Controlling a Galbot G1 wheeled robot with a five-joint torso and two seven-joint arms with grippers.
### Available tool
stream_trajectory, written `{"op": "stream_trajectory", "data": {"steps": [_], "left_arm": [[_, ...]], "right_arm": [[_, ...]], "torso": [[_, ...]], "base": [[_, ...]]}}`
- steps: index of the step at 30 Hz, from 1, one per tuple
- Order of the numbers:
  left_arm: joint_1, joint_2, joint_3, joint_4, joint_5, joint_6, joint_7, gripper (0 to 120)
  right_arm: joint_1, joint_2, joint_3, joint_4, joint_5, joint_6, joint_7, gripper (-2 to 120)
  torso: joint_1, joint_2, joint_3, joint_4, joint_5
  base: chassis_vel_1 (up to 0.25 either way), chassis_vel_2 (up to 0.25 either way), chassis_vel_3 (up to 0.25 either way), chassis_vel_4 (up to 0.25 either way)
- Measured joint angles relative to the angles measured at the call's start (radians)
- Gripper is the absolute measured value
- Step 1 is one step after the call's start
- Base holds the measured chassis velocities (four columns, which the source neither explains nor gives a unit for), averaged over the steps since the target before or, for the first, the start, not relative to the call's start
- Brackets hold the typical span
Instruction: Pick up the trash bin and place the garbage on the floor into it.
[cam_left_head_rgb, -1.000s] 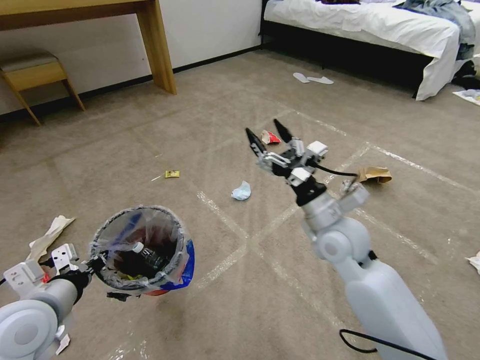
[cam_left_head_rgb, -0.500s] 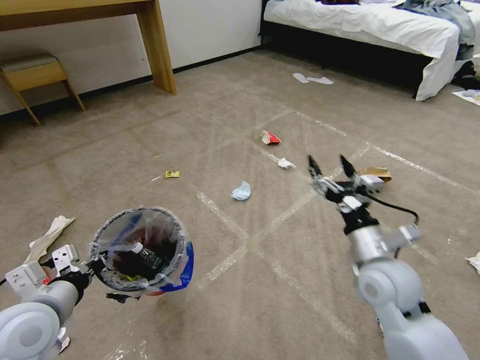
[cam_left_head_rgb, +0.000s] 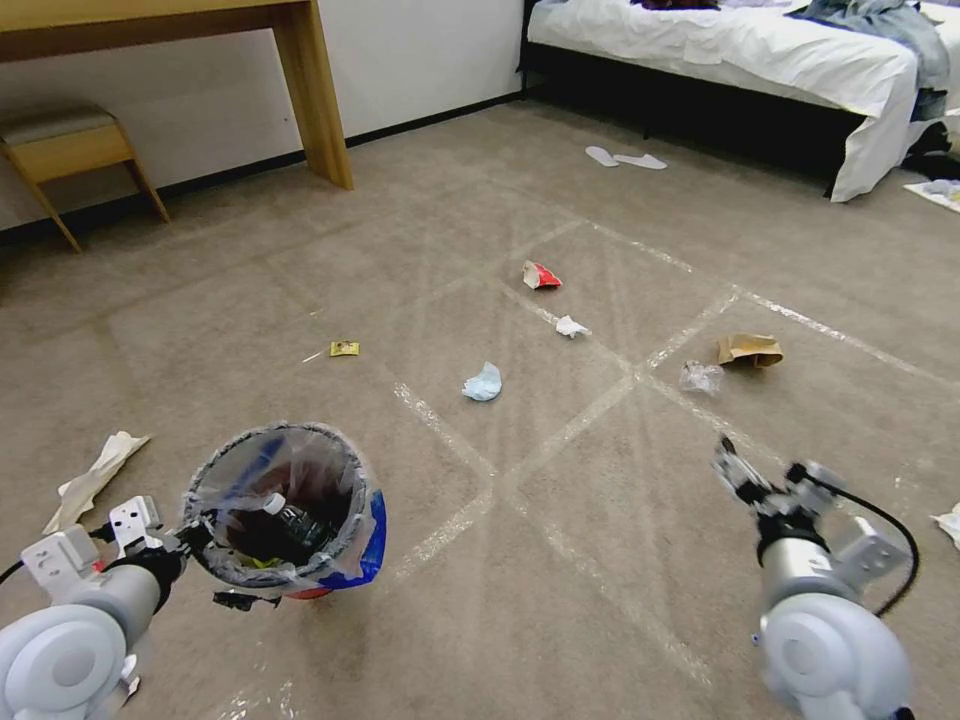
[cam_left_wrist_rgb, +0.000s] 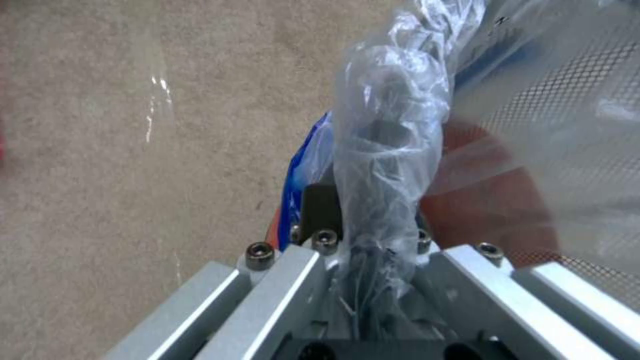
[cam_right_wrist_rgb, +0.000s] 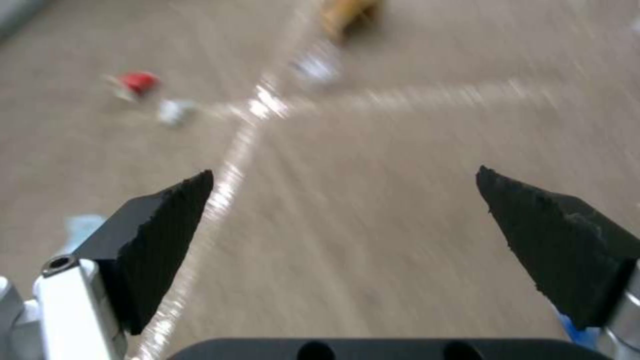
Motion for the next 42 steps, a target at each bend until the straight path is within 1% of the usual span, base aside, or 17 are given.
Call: {"op": "stream_trajectory", "data": {"steps": [1, 2, 3, 4, 6, 10, 12, 13, 18, 19, 20, 26, 32, 37, 39, 41, 42], "left_arm": [[-0.003, 0.000, 0.001, 0.004, 0.000, 0.000, 0.000, 1], [-0.003, 0.000, 0.001, 0.004, 0.000, 0.000, 0.000, 1], [-0.008, 0.001, 0.004, 0.013, 0.000, 0.000, 0.000, 1], [-0.008, 0.001, 0.004, 0.013, 0.000, 0.000, 0.000, 1], [-0.015, 0.001, 0.010, 0.026, 0.001, 0.000, 0.000, 1], [-0.020, 0.001, 0.015, 0.034, 0.003, 0.000, 0.001, 1], [-0.028, 0.001, 0.020, 0.045, 0.005, 0.000, 0.001, 1], [-0.028, 0.001, 0.020, 0.045, 0.005, 0.000, 0.001, 1], [-0.036, 0.000, 0.024, 0.058, 0.008, 0.000, 0.001, 1], [-0.036, 0.000, 0.024, 0.058, 0.008, 0.000, 0.001, 1], [-0.035, -0.003, 0.025, 0.059, 0.012, 0.000, 0.001, 1], [-0.027, -0.010, 0.028, 0.062, 0.027, 0.000, 0.008, 1], [-0.024, -0.010, 0.028, 0.061, 0.028, 0.000, 0.009, 1], [-0.021, -0.009, 0.025, 0.058, 0.028, 0.000, 0.010, 1], [-0.020, -0.009, 0.024, 0.056, 0.028, 0.000, 0.010, 1], [-0.020, -0.009, 0.024, 0.055, 0.028, 0.000, 0.010, 1], [-0.020, -0.011, 0.024, 0.054, 0.028, 0.000, 0.010, 1]], "right_arm": [[0.003, -0.005, 0.014, -0.007, 0.043, -0.013, 0.031, 100], [0.003, -0.005, 0.014, -0.007, 0.043, -0.013, 0.031, 100], [0.011, -0.016, 0.055, -0.036, 0.154, -0.036, 0.095, 100], [0.011, -0.016, 0.055, -0.036, 0.154, -0.036, 0.095, 100], [0.010, -0.023, 0.127, -0.106, 0.285, -0.047, 0.155, 100], [0.006, -0.020, 0.163, -0.158, 0.350, -0.047, 0.189, 100], [0.008, -0.009, 0.178, -0.224, 0.386, -0.038, 0.208, 100], [0.008, -0.009, 0.178, -0.224, 0.386, -0.038, 0.208, 100], [0.050, 0.015, 0.154, -0.379, 0.401, -0.017, 0.218, 100], [0.050, 0.015, 0.154, -0.379, 0.401, -0.017, 0.218, 100], [0.072, 0.022, 0.142, -0.444, 0.391, -0.003, 0.211, 100], [0.113, 0.030, 0.121, -0.563, 0.369, 0.015, 0.199, 99], [0.122, 0.032, 0.116, -0.603, 0.344, 0.027, 0.195, 99], [0.120, 0.032, 0.115, -0.618, 0.329, 0.035, 0.191, 93], [0.115, 0.030, 0.116, -0.623, 0.321, 0.039, 0.187, 82], [0.112, 0.030, 0.118, -0.624, 0.316, 0.041, 0.183, 79], [0.109, 0.030, 0.119, -0.626, 0.312, 0.042, 0.181, 71]], "torso": [[0.000, 0.000, 0.000, 0.0001, -0.0001], [0.000, 0.000, 0.000, 0.0001, -0.0001], [0.000, 0.000, 0.000, 0.0001, 0.0001], [0.000, 0.000, 0.000, 0.0001, 0.0001], [0.000, 0.000, 0.000, 0.0001, 0.0002], [0.000, 0.000, 0.000, -0.0003, 0.0001], [0.000, 0.000, 0.000, -0.0001, 0.0000], [0.000, 0.000, 0.000, -0.0001, 0.0000], [0.000, 0.000, 0.000, 0.0001, 0.0001], [0.000, 0.000, 0.000, 0.0001, 0.0001], [0.000, 0.000, 0.000, 0.0001, 0.0002], [0.000, 0.000, 0.000, 0.0001, 0.0001], [0.000, 0.000, 0.000, 0.0000, 0.0000], [0.000, 0.000, 0.000, 0.0000, 0.0000], [0.000, 0.000, 0.000, 0.0000, 0.0000], [0.000, 0.000, 0.000, 0.0000, 0.0000], [0.000, 0.000, 0.000, 0.0000, 0.0000]], "base": [[0.000, 0.000, 0.000, 0.000], [0.000, 0.000, 0.000, 0.000], [0.000, 0.000, 0.000, 0.000], [0.000, 0.000, 0.000, 0.000], [0.000, 0.000, 0.000, 0.000], [0.000, 0.000, 0.000, 0.000], [0.000, 0.000, 0.000, 0.000], [0.000, 0.000, 0.000, 0.000], [0.000, 0.000, 0.000, 0.000], [0.000, 0.000, 0.000, 0.000], [0.000, 0.000, 0.000, 0.000], [0.000, 0.000, 0.000, 0.000], [0.000, 0.000, 0.000, 0.000], [0.000, 0.000, 0.000, 0.000], [0.000, 0.000, 0.000, 0.000], [0.000, 0.000, 0.000, 0.000], [0.000, 0.000, 0.000, 0.000]]}}
